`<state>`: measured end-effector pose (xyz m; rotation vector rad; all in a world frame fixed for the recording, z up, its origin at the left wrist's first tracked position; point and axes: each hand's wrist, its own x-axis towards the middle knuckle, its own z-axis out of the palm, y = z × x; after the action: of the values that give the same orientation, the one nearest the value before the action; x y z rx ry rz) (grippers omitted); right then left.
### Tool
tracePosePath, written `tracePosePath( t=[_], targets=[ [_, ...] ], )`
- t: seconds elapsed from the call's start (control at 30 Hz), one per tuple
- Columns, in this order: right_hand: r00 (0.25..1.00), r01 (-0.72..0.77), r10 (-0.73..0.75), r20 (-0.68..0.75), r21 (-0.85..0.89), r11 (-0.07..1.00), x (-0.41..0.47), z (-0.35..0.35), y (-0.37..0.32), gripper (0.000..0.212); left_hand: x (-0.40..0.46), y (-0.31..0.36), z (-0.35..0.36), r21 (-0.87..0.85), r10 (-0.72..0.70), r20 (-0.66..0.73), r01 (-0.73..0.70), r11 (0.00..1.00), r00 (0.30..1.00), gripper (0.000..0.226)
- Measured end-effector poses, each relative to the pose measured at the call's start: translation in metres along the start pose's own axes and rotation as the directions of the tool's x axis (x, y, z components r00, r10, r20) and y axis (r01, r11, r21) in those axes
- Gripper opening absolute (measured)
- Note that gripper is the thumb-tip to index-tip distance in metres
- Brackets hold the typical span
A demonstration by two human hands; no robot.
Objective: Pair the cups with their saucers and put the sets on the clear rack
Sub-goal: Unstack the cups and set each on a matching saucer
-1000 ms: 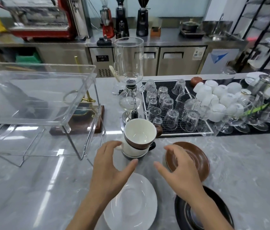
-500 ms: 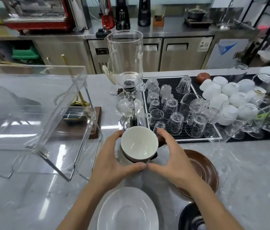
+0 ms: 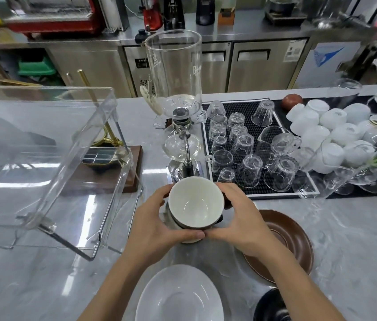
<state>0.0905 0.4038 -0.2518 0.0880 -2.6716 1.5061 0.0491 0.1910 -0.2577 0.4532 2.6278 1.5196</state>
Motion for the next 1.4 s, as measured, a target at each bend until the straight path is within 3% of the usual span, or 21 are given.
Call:
tracePosePath(
  t=[0.17,0.5,0.8,1.07,1.27,1.4],
  targets=[
    [1.0,0.019,-0.02,-0.013,-0.021,1.0,-0.001,-0.003,-0.005,0.085,0.001,0.007,-0.005,0.074,0.04,-0.006,-0.039,0.997,0.999,0.103],
    [0.996,0.076,-0.077,-0.051,-0.018,0.997,-0.016,-0.02,-0.033,0.089,-0.011,0.039,-0.019,0.05,0.163,0.007,-0.163,0.985,0.987,0.104],
    [0.989,0.116,-0.113,-0.093,0.03,0.993,-0.044,-0.035,-0.051,0.083,-0.033,0.063,-0.017,-0.113,0.19,0.015,-0.187,0.976,0.982,0.097],
    [0.992,0.043,-0.032,-0.125,0.085,0.995,-0.074,-0.063,-0.044,0.08,-0.042,0.073,-0.001,-0.252,0.198,0.084,-0.172,0.952,0.977,0.093],
    [0.984,0.021,0.03,-0.173,0.284,0.959,-0.1,-0.085,-0.027,0.064,-0.039,0.087,0.018,-0.349,0.253,0.159,-0.185,0.919,0.954,0.084],
    [0.97,0.008,0.075,-0.232,0.336,0.942,-0.11,-0.097,-0.016,0.054,-0.032,0.089,0.037,-0.385,0.252,0.218,-0.154,0.91,0.943,0.095]
  ],
)
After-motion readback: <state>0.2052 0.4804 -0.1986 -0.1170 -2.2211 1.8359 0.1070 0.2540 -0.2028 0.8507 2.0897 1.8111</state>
